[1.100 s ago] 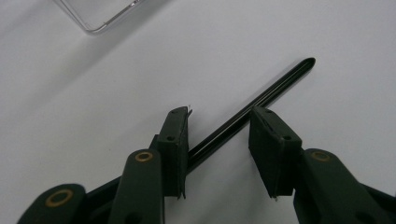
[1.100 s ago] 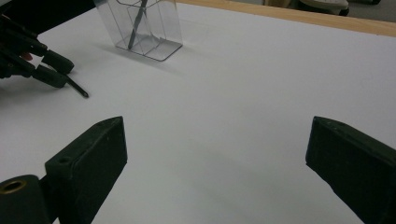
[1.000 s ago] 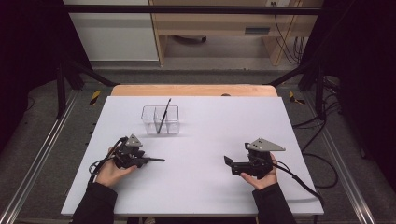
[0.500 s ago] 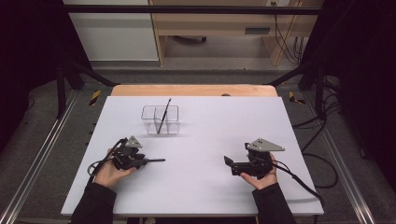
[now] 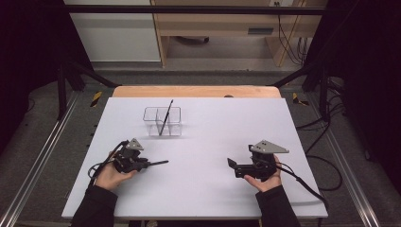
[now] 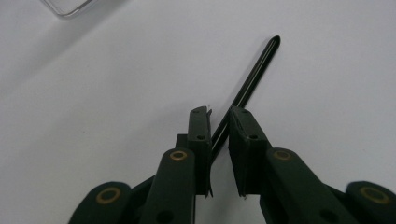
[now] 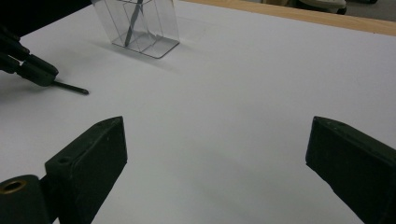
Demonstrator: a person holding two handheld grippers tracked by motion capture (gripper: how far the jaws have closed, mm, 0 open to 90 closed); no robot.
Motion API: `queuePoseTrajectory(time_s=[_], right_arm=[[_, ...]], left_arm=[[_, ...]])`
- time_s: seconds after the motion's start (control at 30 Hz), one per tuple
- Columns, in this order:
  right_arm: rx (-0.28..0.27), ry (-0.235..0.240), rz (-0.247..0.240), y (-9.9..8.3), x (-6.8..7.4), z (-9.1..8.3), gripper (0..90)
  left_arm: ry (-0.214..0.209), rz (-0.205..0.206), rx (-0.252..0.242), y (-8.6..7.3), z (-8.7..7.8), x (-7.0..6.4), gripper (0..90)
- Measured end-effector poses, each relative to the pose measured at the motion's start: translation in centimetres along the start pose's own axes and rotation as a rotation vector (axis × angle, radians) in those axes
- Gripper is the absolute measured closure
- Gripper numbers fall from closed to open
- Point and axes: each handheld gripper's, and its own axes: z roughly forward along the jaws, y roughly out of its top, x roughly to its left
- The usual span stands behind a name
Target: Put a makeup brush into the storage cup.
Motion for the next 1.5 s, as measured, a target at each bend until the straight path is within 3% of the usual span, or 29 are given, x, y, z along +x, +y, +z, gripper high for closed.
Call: queuePoseTrajectory(time_s=[0.27, 0.4, 0.53, 0.7, 1.17, 1.5], right_arm=[[0.001, 0.002, 0.001, -0.02, 0.0, 0.02, 5.7], [0.0, 0.001, 0.0, 0.0, -0.03, -0.01, 5.7], [0.0, 0.003, 0.001, -0.01, -0.02, -0.03, 5.7], [-0.004, 0.004, 0.002, 0.04, -0.03, -0.14, 5.7], [-0.003, 0.001, 0.0, 0.03, -0.04, -0.15, 5.7], [-0.005, 0.001, 0.001, 0.05, -0.04, -0.21, 5.7]], left_arm=[[0.012, 0.028, -0.006, 0.03, 0.12, -0.14, 78.3], [0.003, 0.036, 0.002, -0.01, 0.37, -0.03, 68.4], [0.004, 0.029, 0.009, -0.04, 0.33, 0.01, 66.4], [0.025, 0.016, 0.026, -0.01, 0.2, -0.01, 73.8], [-0.002, 0.017, 0.054, 0.03, -0.06, -0.67, 80.2], [0.006, -0.02, 0.046, -0.14, -0.12, -0.94, 83.1]])
